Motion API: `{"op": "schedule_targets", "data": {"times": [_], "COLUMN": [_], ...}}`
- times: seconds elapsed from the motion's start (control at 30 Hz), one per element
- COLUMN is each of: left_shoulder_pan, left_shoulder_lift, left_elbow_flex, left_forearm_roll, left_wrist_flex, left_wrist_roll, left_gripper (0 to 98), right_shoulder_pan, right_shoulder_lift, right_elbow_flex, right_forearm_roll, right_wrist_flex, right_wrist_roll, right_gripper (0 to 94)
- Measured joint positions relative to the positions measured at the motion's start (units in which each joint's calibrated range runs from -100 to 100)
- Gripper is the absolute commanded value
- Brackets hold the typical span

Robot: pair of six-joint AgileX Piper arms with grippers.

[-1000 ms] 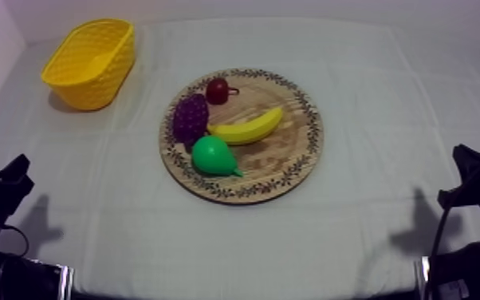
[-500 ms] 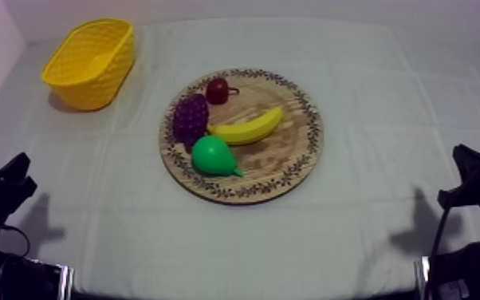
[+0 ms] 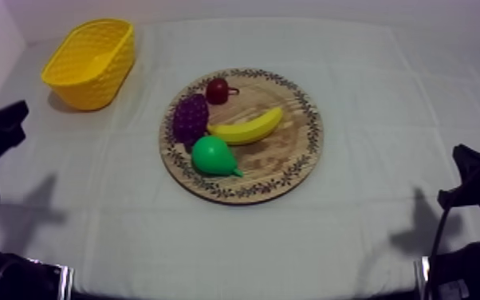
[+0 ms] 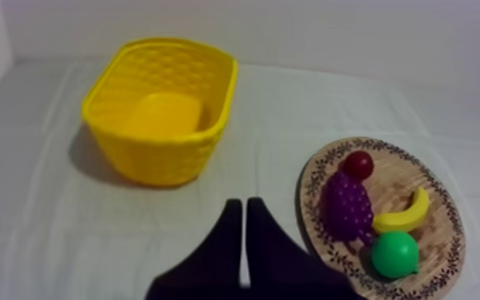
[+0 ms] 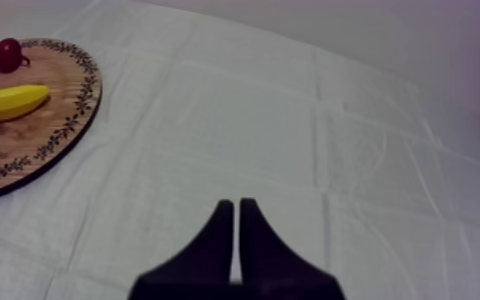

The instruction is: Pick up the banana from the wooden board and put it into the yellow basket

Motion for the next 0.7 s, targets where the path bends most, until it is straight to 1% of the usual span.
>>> {"op": "schedule_targets", "data": {"times": [0.1,0.17,0.27,0.4,0.47,0.57,0.63,0.7], "left_shoulder_pan": [0.4,-0.1,-0.7,-1.7,-2.7,-4.0,-4.1,-3.8], "left_shoulder_lift": [6.9,11.7,18.5,27.6,32.4,39.1,43.8,48.0], "left_elbow_flex": [-7.1,-11.8,-19.0,-28.4,-33.1,-39.8,-44.3,-49.3], "left_forearm_roll": [0.02,0.78,3.21,5.58,7.43,9.66,10.65,10.93], "left_wrist_flex": [2.0,3.8,6.2,8.0,9.2,12.3,14.2,16.1], "left_wrist_roll": [-1.6,-2.8,-5.4,-9.4,-11.6,-14.9,-16.8,-18.7], "left_gripper": [0.1,0.1,0.1,0.1,0.1,0.1,0.1,0.1], "right_shoulder_pan": [0.0,0.0,0.0,0.0,0.0,0.0,0.0,0.0], "right_shoulder_lift": [0.0,0.0,0.0,0.0,0.0,0.0,0.0,0.0], "right_elbow_flex": [0.0,0.0,0.0,0.0,0.0,0.0,0.0,0.0], "right_forearm_roll": [0.0,0.0,0.0,0.0,0.0,0.0,0.0,0.0], "right_wrist_flex": [0.0,0.0,-0.2,-0.1,-0.1,-0.1,0.0,0.0], "right_wrist_roll": [0.0,0.0,0.0,0.0,0.0,0.0,0.0,0.0], "right_gripper": [0.4,0.4,0.4,0.4,0.4,0.4,0.4,0.4]}}
